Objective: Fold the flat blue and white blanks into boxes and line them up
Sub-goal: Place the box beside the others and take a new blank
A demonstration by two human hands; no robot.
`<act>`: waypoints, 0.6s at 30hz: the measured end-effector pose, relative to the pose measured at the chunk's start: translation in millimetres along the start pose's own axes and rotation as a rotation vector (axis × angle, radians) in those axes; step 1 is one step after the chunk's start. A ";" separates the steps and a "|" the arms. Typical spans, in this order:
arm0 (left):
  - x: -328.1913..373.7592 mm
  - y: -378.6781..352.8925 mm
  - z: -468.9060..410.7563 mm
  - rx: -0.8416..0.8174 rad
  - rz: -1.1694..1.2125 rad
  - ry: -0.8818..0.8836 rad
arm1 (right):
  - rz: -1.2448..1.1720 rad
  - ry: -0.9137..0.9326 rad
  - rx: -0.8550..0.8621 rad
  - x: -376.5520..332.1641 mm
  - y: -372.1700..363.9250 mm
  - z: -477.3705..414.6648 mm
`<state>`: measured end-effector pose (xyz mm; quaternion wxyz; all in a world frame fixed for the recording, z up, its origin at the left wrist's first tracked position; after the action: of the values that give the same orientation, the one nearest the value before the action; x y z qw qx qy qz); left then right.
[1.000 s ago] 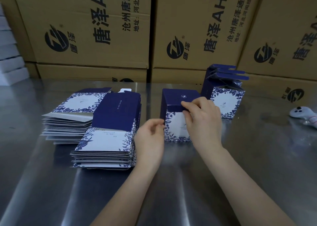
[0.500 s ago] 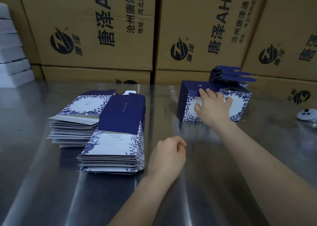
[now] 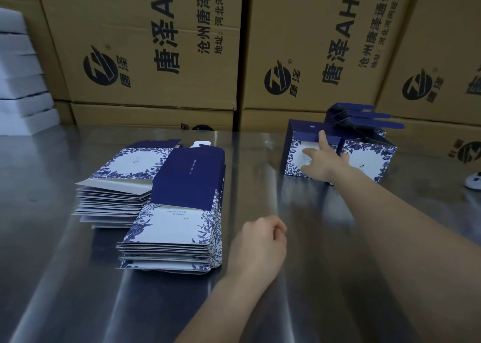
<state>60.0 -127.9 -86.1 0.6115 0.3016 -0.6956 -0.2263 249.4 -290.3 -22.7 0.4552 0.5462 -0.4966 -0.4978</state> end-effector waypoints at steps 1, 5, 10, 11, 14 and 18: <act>0.0 0.0 0.1 -0.001 -0.001 -0.001 | -0.023 0.007 0.008 0.9 -0.5 0.1; 0.9 0.4 1.4 0.009 0.007 -0.025 | -0.127 0.079 0.166 1.7 -3.9 9.5; 6.2 7.6 3.6 0.127 -0.013 -0.109 | -0.245 0.164 0.368 -11.4 -9.8 32.8; 8.3 10.9 4.6 0.181 -0.015 -0.144 | -0.304 0.183 0.372 -16.7 -12.3 39.1; 16.4 24.0 8.3 0.400 -0.010 -0.282 | -0.469 0.218 0.363 -34.2 -23.9 62.3; 24.5 44.9 12.3 0.617 -0.039 -0.358 | -0.706 0.248 0.256 -57.9 -44.6 93.9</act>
<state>39.7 -113.5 -39.8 0.3558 0.4409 -0.8214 -0.0666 159.2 -228.8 -70.1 0.2405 0.7917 -0.2777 -0.4881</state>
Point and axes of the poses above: each hand's wrist, its own z-axis away from the middle knuckle, its own y-axis out of the back of the hand, x = y × z, the point moved 2 cm from there along -z, towards the middle knuckle, and after that the axes turned 1 degree about -y, right-handed, at the moved point
